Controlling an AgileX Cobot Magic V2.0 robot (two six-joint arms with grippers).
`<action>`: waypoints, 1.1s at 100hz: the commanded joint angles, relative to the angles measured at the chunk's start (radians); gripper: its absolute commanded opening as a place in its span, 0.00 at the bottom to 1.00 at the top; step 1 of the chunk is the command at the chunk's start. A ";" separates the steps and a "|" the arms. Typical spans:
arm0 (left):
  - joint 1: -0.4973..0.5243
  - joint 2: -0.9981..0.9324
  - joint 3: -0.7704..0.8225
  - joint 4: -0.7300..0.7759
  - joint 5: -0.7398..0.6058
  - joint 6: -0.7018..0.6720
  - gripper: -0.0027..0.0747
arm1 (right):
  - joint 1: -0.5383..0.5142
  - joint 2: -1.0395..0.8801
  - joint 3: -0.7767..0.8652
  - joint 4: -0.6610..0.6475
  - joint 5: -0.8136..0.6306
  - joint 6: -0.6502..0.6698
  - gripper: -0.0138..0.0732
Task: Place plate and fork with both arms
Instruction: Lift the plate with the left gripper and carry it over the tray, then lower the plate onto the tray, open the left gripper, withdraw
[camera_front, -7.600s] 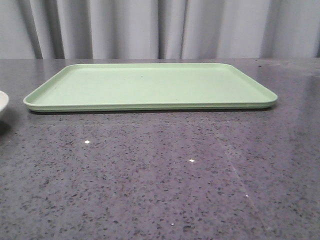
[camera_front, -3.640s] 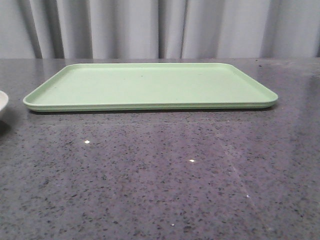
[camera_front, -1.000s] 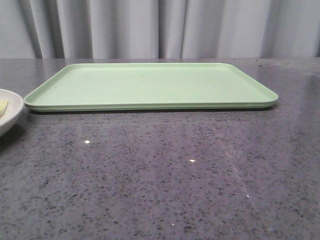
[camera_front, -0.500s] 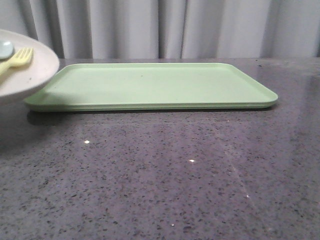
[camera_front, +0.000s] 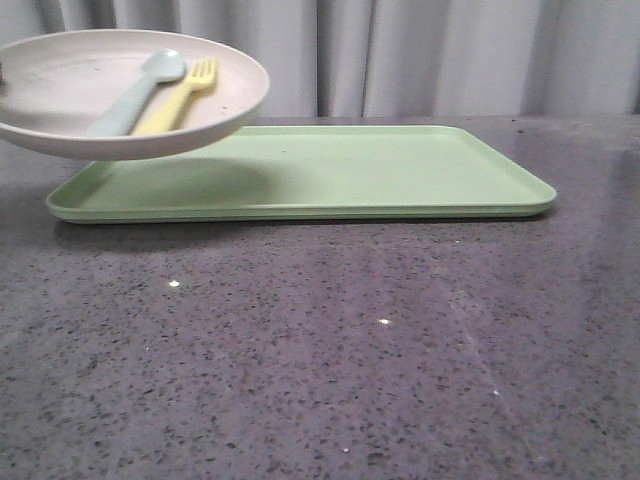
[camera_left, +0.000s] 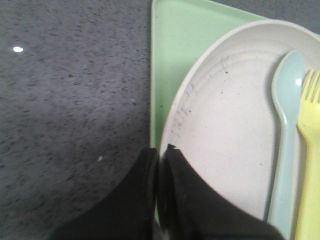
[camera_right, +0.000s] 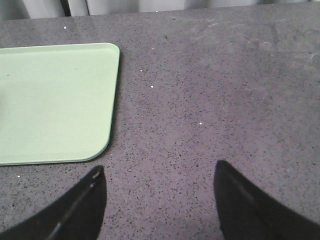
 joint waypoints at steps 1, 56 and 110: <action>-0.052 0.032 -0.065 -0.062 -0.103 -0.008 0.01 | 0.001 0.008 -0.032 0.001 -0.066 -0.012 0.71; -0.174 0.312 -0.243 -0.169 -0.172 -0.008 0.01 | 0.001 0.008 -0.032 0.001 -0.066 -0.012 0.71; -0.174 0.311 -0.243 -0.155 -0.143 -0.004 0.42 | 0.001 0.008 -0.032 0.002 -0.067 -0.012 0.71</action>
